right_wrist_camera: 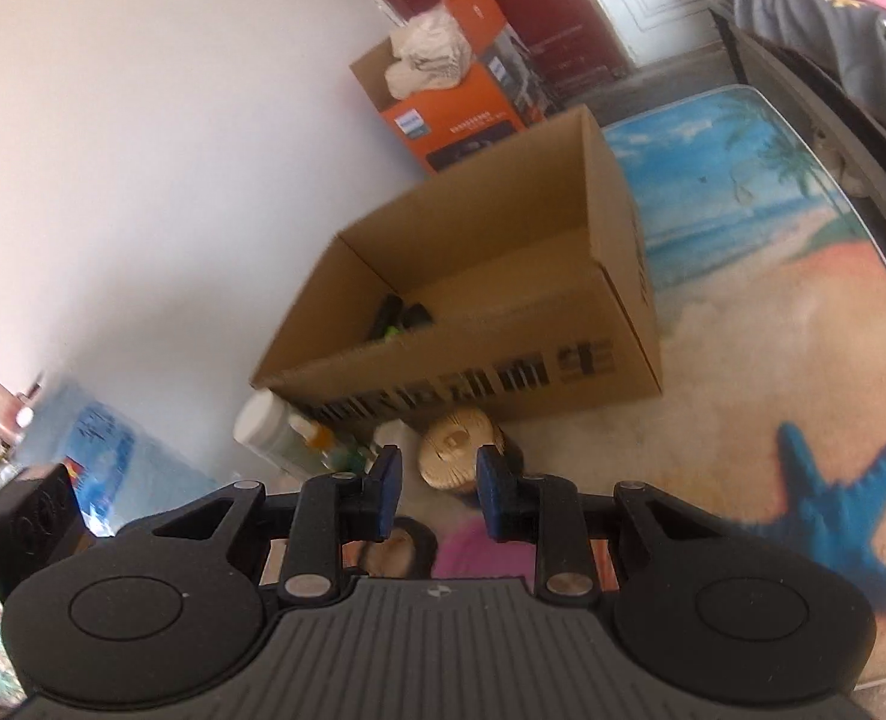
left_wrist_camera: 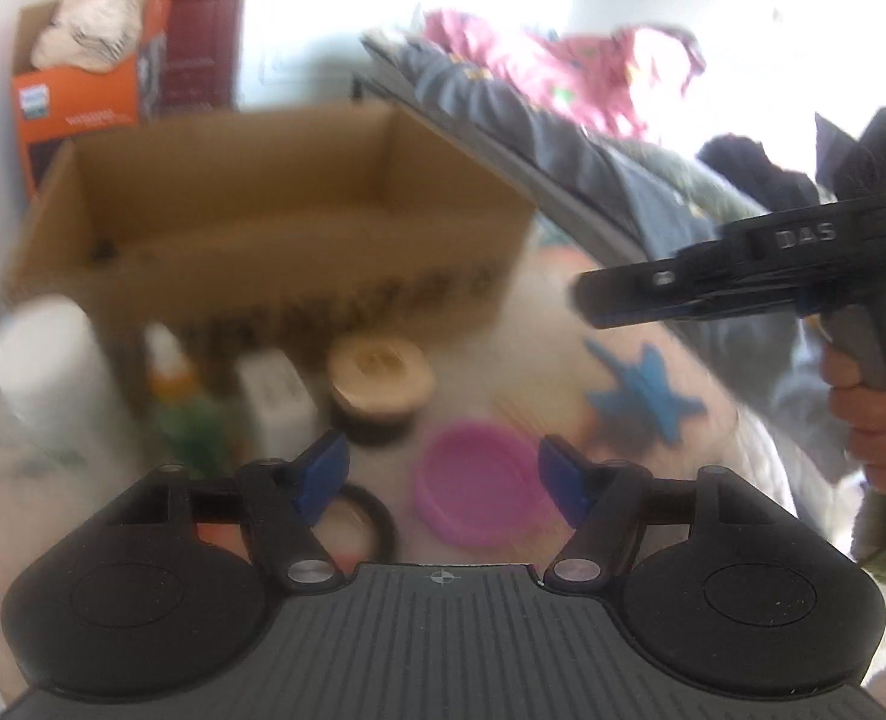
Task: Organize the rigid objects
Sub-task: 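Move the right gripper back to the pink lid and grasp its rim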
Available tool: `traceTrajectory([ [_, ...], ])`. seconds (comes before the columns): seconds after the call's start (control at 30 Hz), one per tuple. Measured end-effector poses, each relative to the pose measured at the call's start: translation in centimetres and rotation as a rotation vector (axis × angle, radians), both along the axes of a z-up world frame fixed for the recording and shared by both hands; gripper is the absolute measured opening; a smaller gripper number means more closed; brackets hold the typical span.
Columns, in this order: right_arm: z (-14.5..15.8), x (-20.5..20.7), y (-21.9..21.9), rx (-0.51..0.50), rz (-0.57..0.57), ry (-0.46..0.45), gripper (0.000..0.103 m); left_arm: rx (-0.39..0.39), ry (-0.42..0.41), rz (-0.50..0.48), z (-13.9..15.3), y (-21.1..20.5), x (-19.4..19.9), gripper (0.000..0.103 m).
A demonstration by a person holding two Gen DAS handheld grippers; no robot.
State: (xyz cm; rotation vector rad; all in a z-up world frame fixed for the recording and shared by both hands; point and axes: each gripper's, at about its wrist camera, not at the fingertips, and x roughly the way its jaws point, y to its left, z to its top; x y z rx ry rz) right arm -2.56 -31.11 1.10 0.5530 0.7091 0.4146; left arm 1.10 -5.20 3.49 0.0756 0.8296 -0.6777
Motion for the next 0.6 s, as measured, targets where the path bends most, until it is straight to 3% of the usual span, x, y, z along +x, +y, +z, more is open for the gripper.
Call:
traceTrajectory([
  [0.23,-4.5,-0.3,2.6,-0.104,-0.03,0.066,0.029,0.092,0.004,-0.04,-3.2,-3.5,-0.9,0.069],
  [0.6,-6.5,0.5,3.7,-0.199,-0.008,0.083,0.025,0.209,-0.071,-0.028,-5.4,-5.0,-2.3,0.069],
])
